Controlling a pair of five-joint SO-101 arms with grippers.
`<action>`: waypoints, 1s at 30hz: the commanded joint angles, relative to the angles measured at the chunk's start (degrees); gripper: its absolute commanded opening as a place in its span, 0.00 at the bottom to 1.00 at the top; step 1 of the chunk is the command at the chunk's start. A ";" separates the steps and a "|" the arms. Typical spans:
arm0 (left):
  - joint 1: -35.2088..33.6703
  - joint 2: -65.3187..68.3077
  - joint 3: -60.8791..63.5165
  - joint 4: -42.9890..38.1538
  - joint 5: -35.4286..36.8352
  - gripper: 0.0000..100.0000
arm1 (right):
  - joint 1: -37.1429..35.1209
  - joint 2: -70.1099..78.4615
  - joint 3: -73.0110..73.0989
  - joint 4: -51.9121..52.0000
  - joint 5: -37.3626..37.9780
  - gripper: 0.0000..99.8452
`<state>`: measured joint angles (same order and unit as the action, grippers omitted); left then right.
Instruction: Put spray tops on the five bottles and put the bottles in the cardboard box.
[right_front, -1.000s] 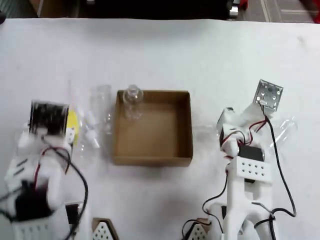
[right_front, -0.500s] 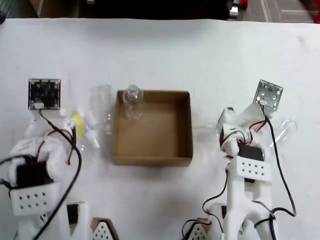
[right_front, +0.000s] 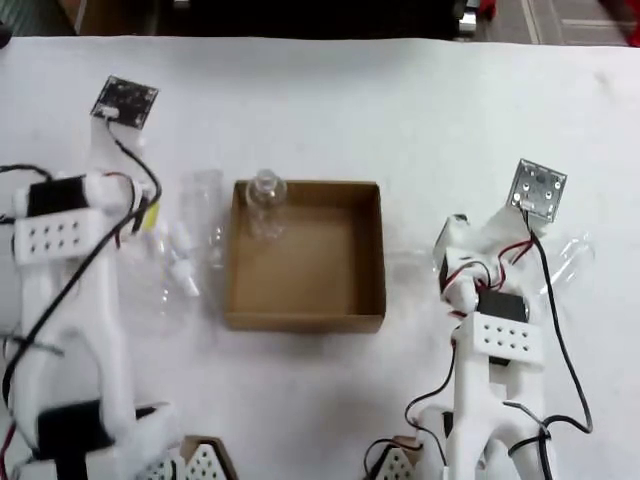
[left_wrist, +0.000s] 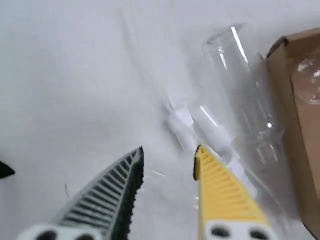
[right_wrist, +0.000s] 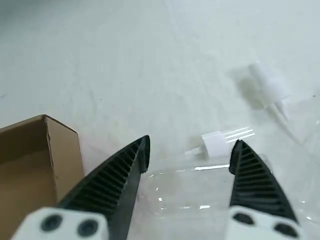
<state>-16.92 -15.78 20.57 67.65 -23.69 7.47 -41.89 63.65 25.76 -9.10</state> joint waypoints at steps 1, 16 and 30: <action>-1.63 9.54 -3.69 -11.52 -1.85 0.16 | 0.31 0.13 0.00 -1.10 0.09 0.23; -2.07 19.56 -3.43 -19.96 17.14 0.16 | 0.40 0.04 4.13 -9.63 0.18 0.23; -2.07 30.55 -5.89 -24.53 24.00 0.16 | 0.40 0.04 4.13 -9.80 0.18 0.23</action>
<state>-18.95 15.60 17.67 44.26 -0.48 7.47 -41.89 68.22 17.23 -9.10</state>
